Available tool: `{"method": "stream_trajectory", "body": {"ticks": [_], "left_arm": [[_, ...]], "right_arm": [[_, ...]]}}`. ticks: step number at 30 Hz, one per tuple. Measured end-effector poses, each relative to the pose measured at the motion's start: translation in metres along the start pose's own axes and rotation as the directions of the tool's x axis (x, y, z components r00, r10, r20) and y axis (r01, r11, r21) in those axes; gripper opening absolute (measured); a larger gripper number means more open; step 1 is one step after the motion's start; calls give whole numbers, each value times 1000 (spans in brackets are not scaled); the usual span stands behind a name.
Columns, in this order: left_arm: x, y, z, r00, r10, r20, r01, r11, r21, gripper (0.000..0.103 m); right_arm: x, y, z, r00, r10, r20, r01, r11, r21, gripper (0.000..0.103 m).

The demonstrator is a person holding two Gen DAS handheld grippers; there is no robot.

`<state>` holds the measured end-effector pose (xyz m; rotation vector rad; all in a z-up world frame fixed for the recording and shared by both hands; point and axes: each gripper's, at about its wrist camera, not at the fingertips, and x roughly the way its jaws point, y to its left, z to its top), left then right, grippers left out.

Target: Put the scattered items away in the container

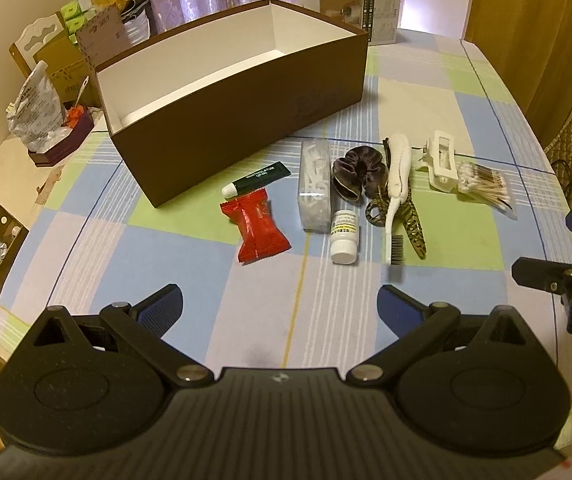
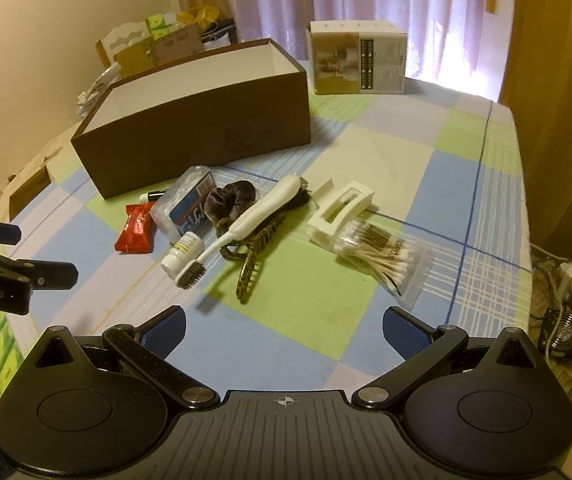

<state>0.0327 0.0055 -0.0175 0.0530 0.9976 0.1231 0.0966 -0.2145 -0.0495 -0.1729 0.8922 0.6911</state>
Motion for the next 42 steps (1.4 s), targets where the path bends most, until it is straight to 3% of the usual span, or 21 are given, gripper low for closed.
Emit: {"method": "stream_trajectory", "body": {"ticks": [16, 29, 32, 35, 41, 42], "left_arm": [[32, 15, 6, 999, 3, -43, -6, 999, -54, 102], [61, 22, 11, 998, 7, -70, -14, 996, -89, 102], [66, 21, 14, 997, 7, -72, -13, 996, -85, 102], [70, 21, 18, 997, 6, -76, -13, 996, -85, 102], [78, 23, 22, 997, 13, -81, -20, 997, -74, 102], [79, 24, 22, 996, 15, -83, -21, 997, -73, 102]], "right_arm": [[29, -17, 7, 1000, 0, -20, 0, 1000, 5, 101], [61, -42, 23, 999, 44, 18, -40, 981, -191, 100], [70, -53, 29, 998, 58, 20, -51, 966, -253, 90], [82, -64, 36, 997, 76, 12, -68, 947, -313, 86], [114, -81, 40, 994, 75, -74, -99, 909, -404, 68], [118, -84, 40, 993, 77, -87, -106, 906, -409, 61]]}}
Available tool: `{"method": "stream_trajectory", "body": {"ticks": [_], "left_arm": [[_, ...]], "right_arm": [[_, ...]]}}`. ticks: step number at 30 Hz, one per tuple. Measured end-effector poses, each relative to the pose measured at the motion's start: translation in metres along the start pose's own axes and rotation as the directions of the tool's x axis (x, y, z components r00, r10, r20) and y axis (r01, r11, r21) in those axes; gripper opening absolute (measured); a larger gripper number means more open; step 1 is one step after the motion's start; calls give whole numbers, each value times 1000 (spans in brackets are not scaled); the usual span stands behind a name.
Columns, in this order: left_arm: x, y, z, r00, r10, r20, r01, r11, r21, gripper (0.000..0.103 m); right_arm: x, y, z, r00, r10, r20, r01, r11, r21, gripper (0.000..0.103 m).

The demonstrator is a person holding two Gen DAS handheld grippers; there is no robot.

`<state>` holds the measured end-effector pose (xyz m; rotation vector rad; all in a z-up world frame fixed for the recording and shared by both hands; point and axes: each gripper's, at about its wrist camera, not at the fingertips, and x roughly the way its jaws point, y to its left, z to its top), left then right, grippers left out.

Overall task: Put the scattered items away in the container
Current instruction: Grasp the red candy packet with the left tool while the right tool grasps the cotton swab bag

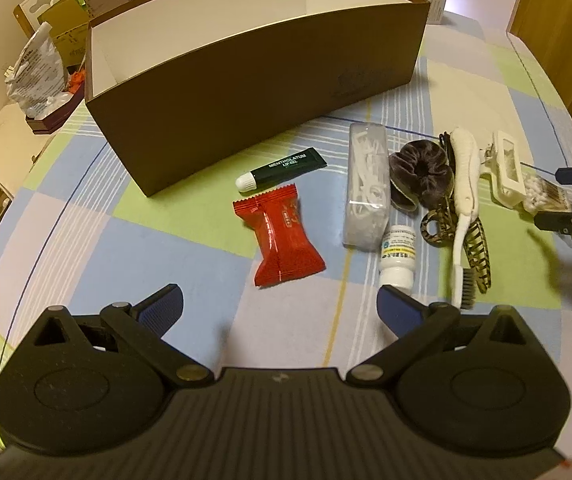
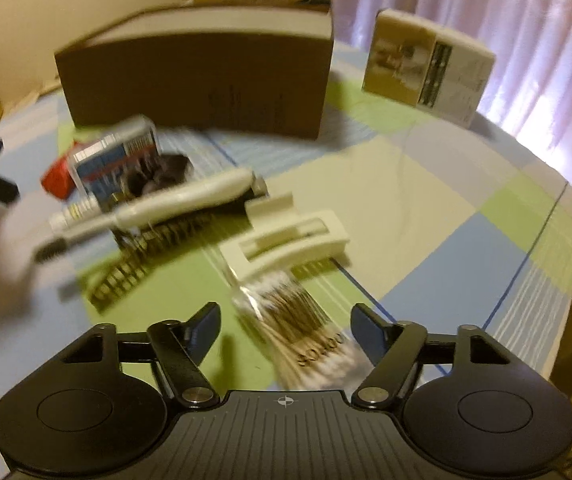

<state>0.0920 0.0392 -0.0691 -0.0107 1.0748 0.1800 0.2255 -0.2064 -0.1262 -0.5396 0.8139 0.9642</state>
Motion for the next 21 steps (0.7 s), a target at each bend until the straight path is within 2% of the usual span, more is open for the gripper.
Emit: {"method": "stream_trajectory", "body": {"ticks": [1, 2, 3, 5, 10, 14, 18, 20, 21], "left_arm": [[1, 0, 0, 1000, 3, -2, -3, 1000, 2, 102], [3, 1, 0, 1000, 5, -5, -5, 1000, 3, 102], [3, 2, 0, 1000, 7, -5, -7, 1000, 5, 102], [5, 4, -1, 1000, 12, -3, -12, 1000, 6, 102], [13, 6, -2, 1000, 3, 1, -3, 1000, -4, 98], [21, 6, 1, 1000, 2, 31, -3, 1000, 20, 94], [31, 10, 9, 998, -3, 56, 0, 999, 54, 88], [36, 14, 14, 998, -17, 66, 13, 998, 67, 77], [39, 15, 17, 997, -27, 68, 22, 997, 70, 77]], "right_arm": [[2, -3, -1, 1000, 10, -10, -10, 1000, 0, 55], [3, -5, -2, 999, 19, -26, -19, 1000, 5, 42], [3, -6, -4, 999, 21, -38, -20, 1000, 10, 35], [-2, -7, -6, 998, 9, -55, -7, 999, 35, 29], [-15, -9, -15, 991, -81, -110, 102, 976, 195, 28], [-27, -7, -28, 983, -138, -118, 170, 924, 342, 27], [-37, -5, -37, 983, -151, -105, 182, 876, 446, 28], [-40, -1, -39, 983, -152, -107, 184, 872, 454, 28], [-41, 0, -39, 982, -153, -109, 186, 873, 451, 28]]}}
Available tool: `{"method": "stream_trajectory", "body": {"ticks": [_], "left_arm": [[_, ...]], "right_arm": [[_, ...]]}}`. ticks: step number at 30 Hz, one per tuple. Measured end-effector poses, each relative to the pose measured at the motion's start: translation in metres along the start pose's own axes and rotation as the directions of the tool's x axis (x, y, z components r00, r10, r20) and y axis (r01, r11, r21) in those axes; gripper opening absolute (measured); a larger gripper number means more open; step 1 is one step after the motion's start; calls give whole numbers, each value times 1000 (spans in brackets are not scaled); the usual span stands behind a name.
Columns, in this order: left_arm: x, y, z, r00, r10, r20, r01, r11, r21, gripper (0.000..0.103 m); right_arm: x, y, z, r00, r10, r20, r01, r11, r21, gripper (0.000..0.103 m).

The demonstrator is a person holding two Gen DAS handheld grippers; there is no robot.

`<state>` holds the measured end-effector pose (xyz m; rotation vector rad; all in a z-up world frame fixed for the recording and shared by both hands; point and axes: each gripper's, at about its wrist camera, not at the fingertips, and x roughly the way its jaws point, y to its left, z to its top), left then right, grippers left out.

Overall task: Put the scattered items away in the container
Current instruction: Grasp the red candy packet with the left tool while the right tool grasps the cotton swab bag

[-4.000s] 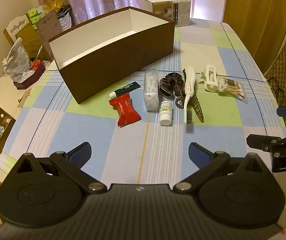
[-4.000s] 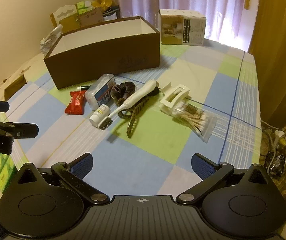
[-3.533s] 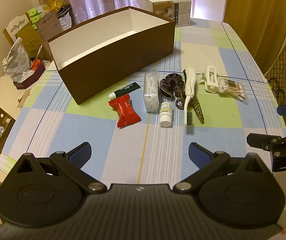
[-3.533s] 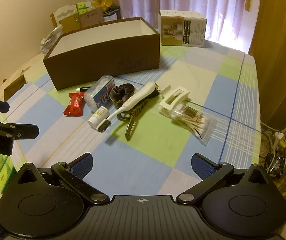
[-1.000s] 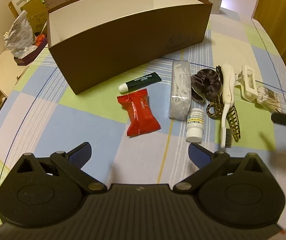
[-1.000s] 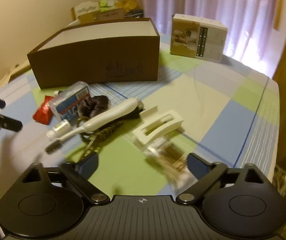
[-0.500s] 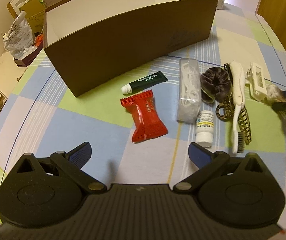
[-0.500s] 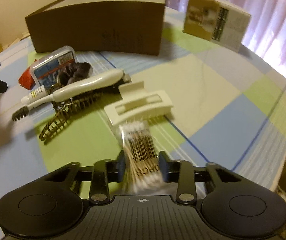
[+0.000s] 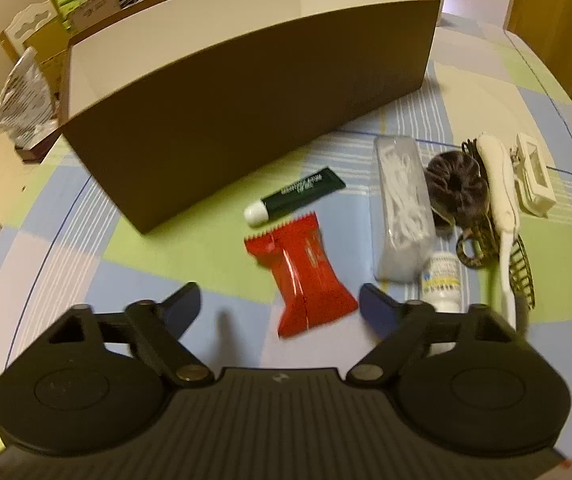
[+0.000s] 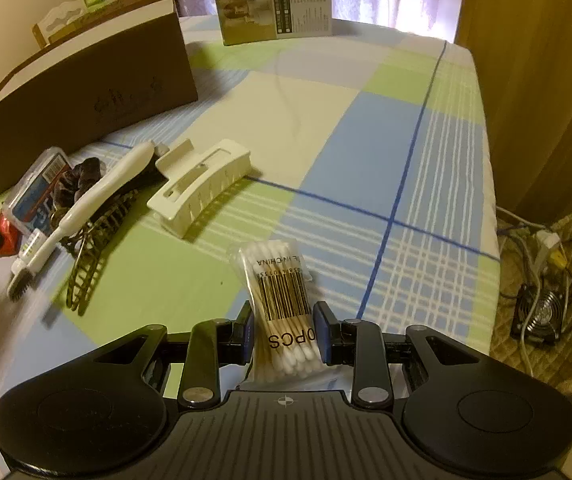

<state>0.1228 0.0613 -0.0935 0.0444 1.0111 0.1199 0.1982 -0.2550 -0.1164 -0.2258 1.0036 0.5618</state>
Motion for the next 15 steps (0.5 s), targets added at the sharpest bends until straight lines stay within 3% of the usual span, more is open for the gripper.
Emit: {"method": "stream_trajectory", "body": {"ticks": [6, 10, 15], "left_arm": [[18, 4, 8, 999, -48, -7, 48, 999, 15, 63], [23, 2, 8, 997, -81, -17, 81, 996, 41, 43], [24, 0, 6, 994, -112, -16, 113, 991, 71, 28]], "right_arm": [[-5, 2, -4, 1000, -16, 2, 16, 1000, 12, 28], [-5, 3, -6, 1000, -24, 2, 24, 1000, 11, 28], [-9, 8, -10, 1000, -26, -3, 26, 1000, 8, 28]]}}
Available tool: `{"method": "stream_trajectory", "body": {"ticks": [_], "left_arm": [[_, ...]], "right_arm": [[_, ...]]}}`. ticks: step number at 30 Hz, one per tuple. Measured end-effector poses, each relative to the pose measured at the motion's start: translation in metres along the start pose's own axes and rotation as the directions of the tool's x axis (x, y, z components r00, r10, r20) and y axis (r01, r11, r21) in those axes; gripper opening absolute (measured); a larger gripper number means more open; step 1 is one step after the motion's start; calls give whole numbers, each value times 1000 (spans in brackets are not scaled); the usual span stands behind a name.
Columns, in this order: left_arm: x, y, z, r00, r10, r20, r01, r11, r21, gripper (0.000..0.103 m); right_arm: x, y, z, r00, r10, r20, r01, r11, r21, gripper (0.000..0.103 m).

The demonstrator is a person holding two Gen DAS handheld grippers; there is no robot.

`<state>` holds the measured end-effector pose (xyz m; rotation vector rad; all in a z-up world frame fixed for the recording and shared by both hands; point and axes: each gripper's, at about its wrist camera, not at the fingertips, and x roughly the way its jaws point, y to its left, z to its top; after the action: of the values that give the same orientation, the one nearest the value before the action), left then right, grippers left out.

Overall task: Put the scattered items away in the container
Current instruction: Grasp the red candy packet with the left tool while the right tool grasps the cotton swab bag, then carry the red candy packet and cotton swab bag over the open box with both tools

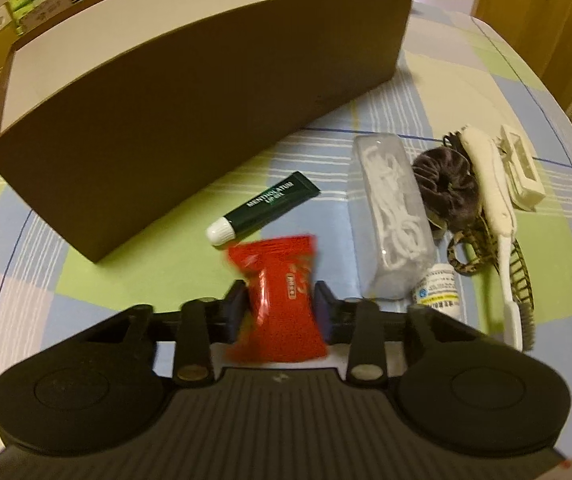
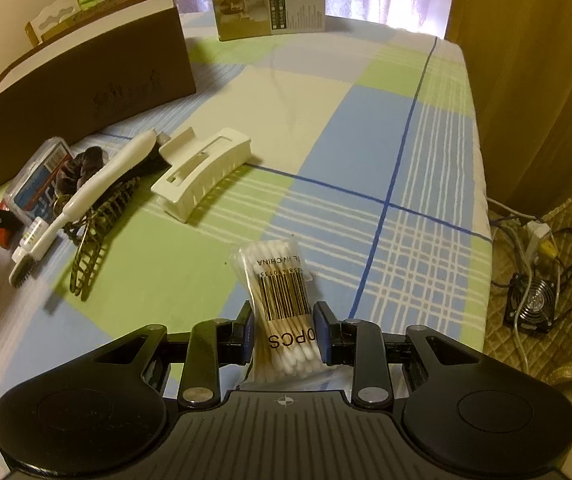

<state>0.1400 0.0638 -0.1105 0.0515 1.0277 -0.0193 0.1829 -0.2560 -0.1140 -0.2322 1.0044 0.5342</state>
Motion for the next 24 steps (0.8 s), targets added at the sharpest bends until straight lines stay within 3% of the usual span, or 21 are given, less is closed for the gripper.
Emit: {"method": "stream_trajectory", "body": {"ticks": [9, 24], "left_arm": [[-10, -2, -12, 1000, -29, -11, 30, 999, 45, 25], [-53, -5, -30, 991, -134, -29, 137, 984, 114, 22]], "right_arm": [[-8, 14, -8, 999, 30, -17, -30, 1000, 5, 27], [-37, 57, -12, 992, 124, 4, -124, 992, 39, 23]]}}
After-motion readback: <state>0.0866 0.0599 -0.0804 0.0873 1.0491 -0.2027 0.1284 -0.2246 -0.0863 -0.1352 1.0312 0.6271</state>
